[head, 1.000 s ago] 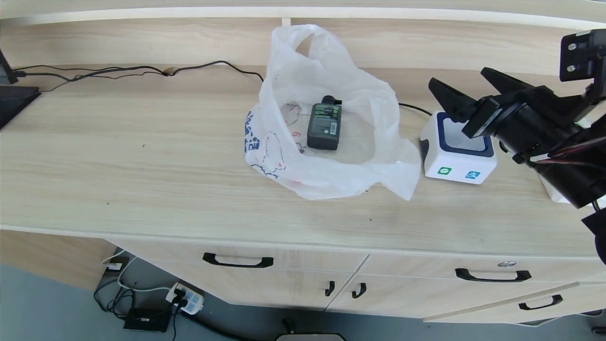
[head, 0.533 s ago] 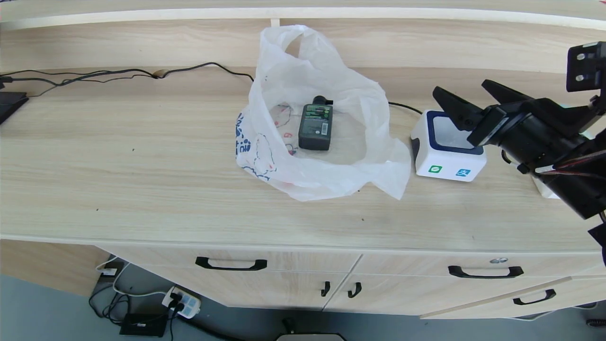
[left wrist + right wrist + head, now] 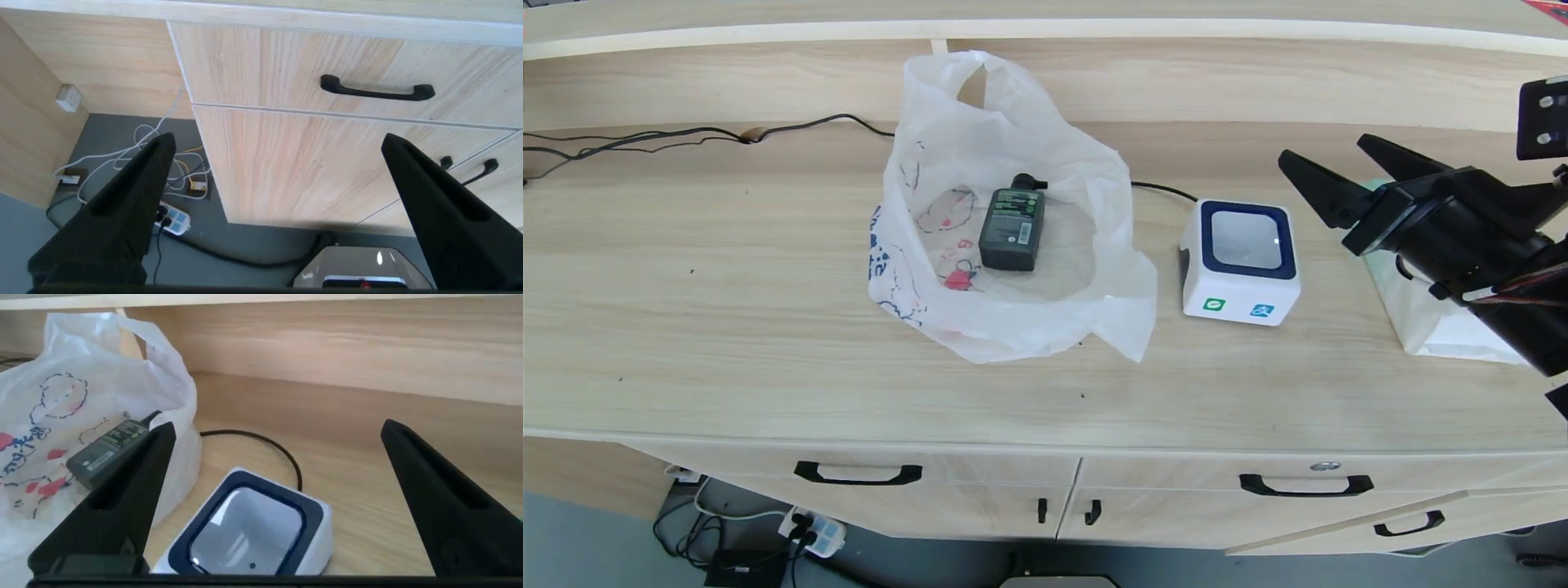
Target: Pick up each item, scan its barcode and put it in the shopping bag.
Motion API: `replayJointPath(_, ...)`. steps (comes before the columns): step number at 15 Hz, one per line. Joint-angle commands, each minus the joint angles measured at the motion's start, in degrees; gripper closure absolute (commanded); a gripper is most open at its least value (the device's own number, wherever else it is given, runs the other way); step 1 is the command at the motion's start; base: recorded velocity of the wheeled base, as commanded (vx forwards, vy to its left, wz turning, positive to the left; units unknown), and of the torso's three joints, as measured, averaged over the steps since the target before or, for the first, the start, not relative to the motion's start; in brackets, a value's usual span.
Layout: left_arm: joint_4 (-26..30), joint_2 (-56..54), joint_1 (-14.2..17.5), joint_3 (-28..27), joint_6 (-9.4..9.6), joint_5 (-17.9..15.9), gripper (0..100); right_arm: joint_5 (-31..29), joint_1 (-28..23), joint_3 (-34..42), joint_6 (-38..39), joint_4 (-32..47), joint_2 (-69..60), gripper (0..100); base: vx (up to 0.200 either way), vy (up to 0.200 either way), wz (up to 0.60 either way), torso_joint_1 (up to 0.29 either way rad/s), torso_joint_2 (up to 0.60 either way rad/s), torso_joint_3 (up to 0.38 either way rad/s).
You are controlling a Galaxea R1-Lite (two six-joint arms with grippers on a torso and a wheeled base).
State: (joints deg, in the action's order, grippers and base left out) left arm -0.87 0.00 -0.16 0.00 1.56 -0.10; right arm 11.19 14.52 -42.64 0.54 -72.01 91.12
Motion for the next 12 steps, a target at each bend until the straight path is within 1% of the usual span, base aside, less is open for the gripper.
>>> replayJointPath(1, 0.0, 0.1, 0.0, 0.0, 0.02, 0.0, 0, 0.1, -1.7, -3.1, 2.5, -0.2, 2.0, 0, -0.2, -0.2, 0.0, -0.007, 0.01, 0.007)
replayJointPath(2, 0.0, 0.1, 0.0, 0.0, 0.02, 0.0, 0, -0.2, -2.0, -5.0, 4.2, -0.3, 2.8, 0, -0.2, -0.2, 0.0, 0.007, 0.0, -0.002)
replayJointPath(6, 0.0, 0.1, 0.0, 0.0, 0.02, 0.0, 0, -0.8, -9.1, -9.7, 1.6, 0.3, 4.5, 0, -0.2, -0.2, 0.0, 0.005, 0.01, 0.001)
replayJointPath(7, 0.0, 0.1, 0.0, 0.0, 0.02, 0.0, 0, -0.7, -10.0, -10.4, 1.2, 2.0, 4.2, 0, 0.0, -0.2, 0.0, -0.007, 0.0, 0.012)
replayJointPath(8, -0.1, 0.0, 0.0, 0.0, 0.02, 0.0, 0, -0.6, -10.3, -10.7, 0.6, 6.4, 2.9, 0, 0.0, 0.0, 0.0, 0.0, 0.0, 0.0)
replayJointPath(10, -0.1, 0.0, 0.0, 0.0, 0.02, 0.0, 0, -0.9, -10.8, -13.3, -0.4, 19.4, 0.5, 0, 0.0, 0.0, 0.0, 0.0, 0.0, 0.0)
replayJointPath(11, -0.1, 0.1, 0.0, 0.0, -0.07, 0.0, 0, -1.7, -12.1, -17.7, -2.3, 29.2, 0.5, 0, 0.0, 0.0, 0.0, 0.0, 0.0, 0.0)
replayJointPath(12, -0.1, 0.1, 0.0, 0.0, -0.07, 0.0, 0, -3.6, -13.2, -22.0, -3.9, 36.5, 0.8, 0, 0.0, 0.0, 0.0, 0.0, 0.0, 0.0)
